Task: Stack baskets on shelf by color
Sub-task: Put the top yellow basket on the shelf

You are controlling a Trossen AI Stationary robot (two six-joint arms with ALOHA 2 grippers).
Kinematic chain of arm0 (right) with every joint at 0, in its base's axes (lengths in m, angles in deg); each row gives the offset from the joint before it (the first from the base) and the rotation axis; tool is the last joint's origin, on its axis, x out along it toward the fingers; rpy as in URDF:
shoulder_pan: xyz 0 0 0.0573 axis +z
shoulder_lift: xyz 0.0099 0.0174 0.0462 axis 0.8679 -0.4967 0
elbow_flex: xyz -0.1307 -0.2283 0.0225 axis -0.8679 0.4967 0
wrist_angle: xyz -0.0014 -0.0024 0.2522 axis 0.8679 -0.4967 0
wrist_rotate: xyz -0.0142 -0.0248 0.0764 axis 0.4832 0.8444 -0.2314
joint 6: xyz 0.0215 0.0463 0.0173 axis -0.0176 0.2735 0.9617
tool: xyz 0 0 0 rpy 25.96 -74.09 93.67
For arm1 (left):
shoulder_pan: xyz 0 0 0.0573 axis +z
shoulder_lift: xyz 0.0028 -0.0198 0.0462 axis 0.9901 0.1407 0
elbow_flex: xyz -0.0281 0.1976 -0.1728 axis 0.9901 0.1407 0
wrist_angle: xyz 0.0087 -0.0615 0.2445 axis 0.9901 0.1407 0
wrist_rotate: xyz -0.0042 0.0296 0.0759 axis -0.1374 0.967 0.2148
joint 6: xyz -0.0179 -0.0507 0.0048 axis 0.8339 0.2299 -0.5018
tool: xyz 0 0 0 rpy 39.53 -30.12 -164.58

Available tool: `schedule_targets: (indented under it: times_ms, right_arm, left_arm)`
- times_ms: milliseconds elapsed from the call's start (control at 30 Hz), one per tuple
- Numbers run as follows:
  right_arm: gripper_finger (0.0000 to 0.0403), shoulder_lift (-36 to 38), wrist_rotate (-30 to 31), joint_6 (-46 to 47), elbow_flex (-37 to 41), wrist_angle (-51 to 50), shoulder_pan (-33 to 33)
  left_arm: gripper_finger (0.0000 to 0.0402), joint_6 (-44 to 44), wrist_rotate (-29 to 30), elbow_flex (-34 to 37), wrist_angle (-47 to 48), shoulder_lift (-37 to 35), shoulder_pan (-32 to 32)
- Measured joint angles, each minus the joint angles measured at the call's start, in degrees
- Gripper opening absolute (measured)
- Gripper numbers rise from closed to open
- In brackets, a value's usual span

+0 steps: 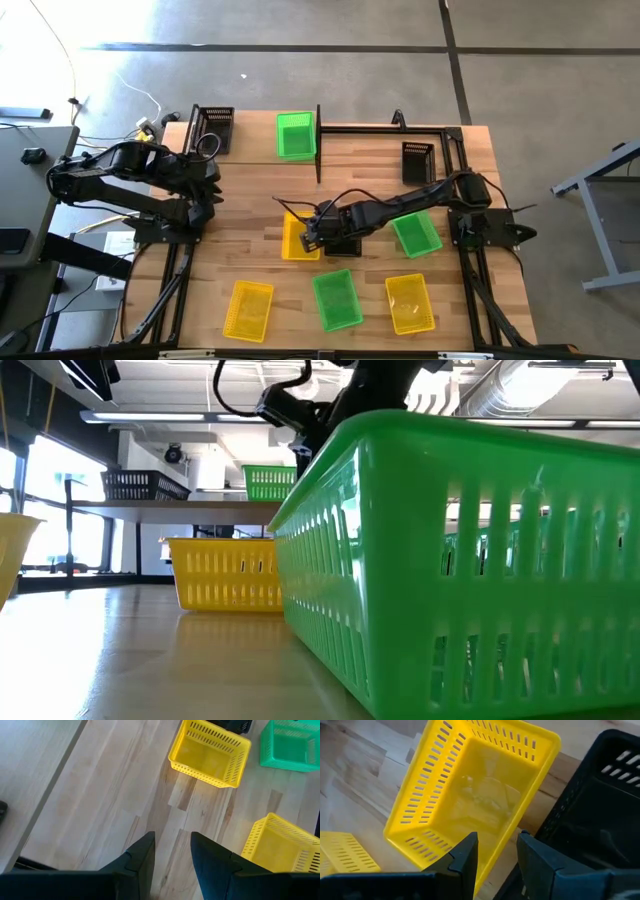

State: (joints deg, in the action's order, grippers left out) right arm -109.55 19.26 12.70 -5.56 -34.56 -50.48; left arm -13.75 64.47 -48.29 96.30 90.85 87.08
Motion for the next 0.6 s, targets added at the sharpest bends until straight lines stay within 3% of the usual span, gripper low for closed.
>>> schedule_targets:
  times_ms: [600]
  right_arm:
    - [0.0122,-3.1,-2.4,1.2,0.0,1.8,-0.9]
  left_arm:
    - [0.0115,0.0,0.0,0.0,0.0,0.0,0.0]
